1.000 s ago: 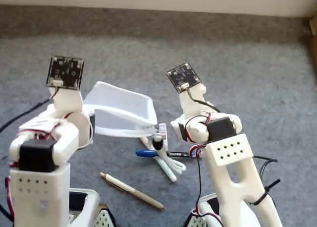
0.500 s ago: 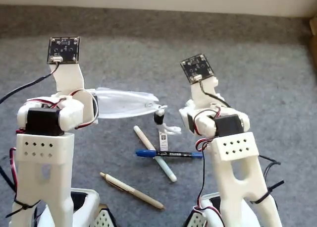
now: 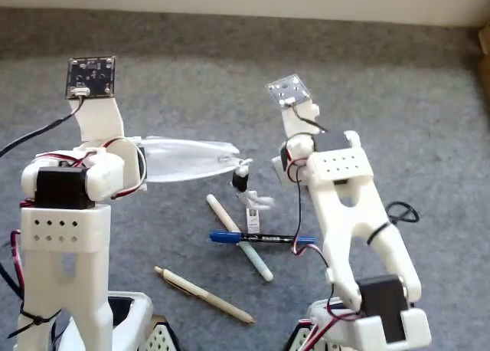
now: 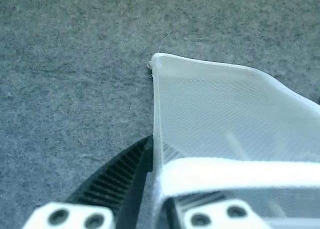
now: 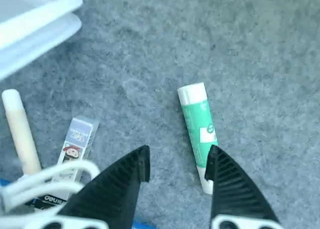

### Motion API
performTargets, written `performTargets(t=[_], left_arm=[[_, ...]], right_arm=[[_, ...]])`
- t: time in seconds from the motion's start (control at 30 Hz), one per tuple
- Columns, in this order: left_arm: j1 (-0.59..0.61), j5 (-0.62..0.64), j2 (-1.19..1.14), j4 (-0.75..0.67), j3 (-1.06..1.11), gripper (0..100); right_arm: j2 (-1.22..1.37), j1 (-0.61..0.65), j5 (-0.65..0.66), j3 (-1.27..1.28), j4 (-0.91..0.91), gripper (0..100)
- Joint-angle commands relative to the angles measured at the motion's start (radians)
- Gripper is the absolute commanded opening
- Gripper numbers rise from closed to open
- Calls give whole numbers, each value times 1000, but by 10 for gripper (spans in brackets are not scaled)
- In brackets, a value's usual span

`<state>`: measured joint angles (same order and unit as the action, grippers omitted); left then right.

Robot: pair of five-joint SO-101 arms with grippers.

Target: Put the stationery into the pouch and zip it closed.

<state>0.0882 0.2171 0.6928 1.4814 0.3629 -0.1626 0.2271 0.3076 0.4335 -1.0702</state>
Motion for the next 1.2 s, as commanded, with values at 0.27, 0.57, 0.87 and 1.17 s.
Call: performTargets(t=[0.27, 0.57, 0.87, 1.17], left_arm=[[38, 6, -2, 6, -28, 7], [38, 5, -2, 9, -28, 7], [38, 5, -2, 9, -27, 7], [38, 5, -2, 9, -27, 7]], right_arm=[[243, -15, 100, -271, 18, 180], [403, -44, 101, -375, 18, 180], [470, -45, 101, -380, 18, 132], [516, -45, 100, -381, 18, 59]])
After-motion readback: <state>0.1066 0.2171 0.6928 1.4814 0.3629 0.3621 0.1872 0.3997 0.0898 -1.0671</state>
